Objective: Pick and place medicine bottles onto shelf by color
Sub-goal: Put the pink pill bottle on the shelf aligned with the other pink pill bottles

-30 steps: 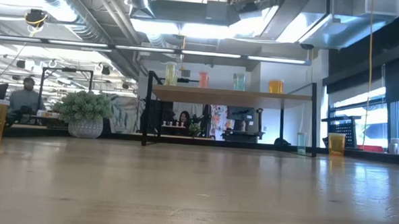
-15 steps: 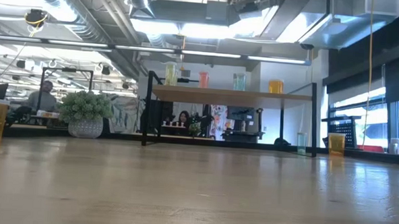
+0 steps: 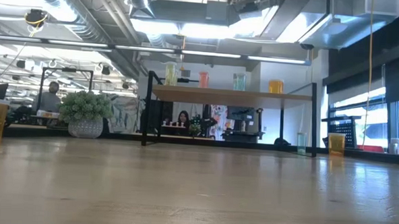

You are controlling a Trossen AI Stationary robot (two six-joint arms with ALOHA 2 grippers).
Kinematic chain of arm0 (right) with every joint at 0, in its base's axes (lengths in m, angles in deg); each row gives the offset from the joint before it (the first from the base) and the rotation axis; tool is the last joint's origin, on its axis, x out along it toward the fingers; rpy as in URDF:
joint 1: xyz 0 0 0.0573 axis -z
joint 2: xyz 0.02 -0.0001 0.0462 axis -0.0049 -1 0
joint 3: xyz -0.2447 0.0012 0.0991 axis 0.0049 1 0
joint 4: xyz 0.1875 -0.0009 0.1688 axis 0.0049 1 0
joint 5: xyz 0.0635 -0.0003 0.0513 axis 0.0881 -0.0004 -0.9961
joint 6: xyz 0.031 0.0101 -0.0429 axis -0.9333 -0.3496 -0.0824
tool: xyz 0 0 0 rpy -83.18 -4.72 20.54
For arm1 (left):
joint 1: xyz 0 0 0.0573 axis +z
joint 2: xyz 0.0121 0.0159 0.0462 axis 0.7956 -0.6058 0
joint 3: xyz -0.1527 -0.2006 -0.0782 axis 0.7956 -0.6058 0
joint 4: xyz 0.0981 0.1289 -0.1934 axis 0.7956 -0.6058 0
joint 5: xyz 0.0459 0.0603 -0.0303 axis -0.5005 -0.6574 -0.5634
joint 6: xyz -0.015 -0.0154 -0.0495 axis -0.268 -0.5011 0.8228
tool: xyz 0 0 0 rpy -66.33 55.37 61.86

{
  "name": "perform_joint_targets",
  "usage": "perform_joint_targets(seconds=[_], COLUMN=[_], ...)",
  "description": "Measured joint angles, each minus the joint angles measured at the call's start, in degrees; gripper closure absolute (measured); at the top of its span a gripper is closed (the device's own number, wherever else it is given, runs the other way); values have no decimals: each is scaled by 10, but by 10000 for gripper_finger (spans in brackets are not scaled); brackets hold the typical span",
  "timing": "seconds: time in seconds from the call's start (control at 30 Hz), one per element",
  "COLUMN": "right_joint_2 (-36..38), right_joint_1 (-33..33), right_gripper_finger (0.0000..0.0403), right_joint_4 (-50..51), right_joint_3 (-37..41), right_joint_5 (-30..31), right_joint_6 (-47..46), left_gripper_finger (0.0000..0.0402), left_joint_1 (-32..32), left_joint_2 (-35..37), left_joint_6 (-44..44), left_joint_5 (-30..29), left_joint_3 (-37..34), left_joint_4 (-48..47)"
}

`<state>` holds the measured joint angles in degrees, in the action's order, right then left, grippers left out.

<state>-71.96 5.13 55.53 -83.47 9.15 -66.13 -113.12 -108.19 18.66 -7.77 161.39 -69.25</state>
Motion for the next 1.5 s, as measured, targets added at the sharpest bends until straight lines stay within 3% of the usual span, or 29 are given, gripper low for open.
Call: perform_joint_targets(seconds=[0.33,0.8,1.07,1.3,1.5], right_joint_2=[0,0,0,6,6], right_joint_1=[0,0,0,0,0], right_gripper_finger=[205,205,205,205,205], right_joint_4=[-13,-13,-13,-11,-9], right_joint_3=[0,0,0,0,0], right_joint_5=[163,175,267,281,315], right_joint_6=[2,-15,-47,-92,-125], left_gripper_finger=[285,285,290,291,291], left_joint_1=[86,274,407,522,617], left_joint_2=[0,0,0,0,0], left_joint_6=[-43,-250,-460,-644,-764], left_joint_5=[-4,-57,-76,-73,2], left_joint_3=[105,296,355,390,391], left_joint_4=[-106,-267,-269,-267,-245])
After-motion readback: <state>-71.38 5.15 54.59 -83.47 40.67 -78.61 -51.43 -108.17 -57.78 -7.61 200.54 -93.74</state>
